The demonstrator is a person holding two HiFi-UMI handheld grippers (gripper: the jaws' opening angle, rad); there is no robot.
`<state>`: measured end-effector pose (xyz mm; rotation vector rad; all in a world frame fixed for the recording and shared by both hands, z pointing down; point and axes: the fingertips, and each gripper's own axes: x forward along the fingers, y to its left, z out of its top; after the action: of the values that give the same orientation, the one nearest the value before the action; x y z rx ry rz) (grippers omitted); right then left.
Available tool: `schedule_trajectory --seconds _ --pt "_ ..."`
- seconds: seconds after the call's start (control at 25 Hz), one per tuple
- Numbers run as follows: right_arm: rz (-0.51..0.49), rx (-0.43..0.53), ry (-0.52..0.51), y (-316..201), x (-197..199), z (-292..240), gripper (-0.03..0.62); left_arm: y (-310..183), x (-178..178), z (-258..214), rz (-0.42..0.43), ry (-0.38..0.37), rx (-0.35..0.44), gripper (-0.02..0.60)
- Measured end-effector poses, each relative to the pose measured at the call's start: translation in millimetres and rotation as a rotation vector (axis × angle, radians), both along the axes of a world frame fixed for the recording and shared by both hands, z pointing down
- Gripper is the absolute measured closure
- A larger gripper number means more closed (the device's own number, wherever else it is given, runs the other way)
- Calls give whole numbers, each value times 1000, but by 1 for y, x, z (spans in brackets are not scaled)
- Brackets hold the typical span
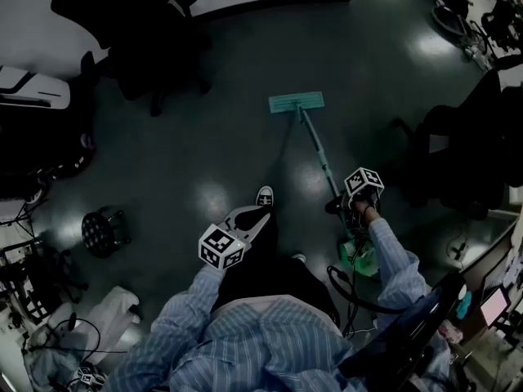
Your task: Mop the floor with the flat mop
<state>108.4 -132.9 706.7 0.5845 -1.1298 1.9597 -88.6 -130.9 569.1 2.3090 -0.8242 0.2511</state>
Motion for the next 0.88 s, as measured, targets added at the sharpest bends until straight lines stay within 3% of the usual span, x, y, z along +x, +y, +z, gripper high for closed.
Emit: schedule_trajectory --seconds 0.44,0.72,0.88 --pt "2 54 62 -216 -68 33 568 -104 -67 9 -131 51 -24 538" --pt "-77 94 139 -321 -100 62 568 -114 -94 38 -199 48 -100 538" --pt "-49 116 142 -371 -115 70 568 -109 -102 50 -230 29 -143 538"
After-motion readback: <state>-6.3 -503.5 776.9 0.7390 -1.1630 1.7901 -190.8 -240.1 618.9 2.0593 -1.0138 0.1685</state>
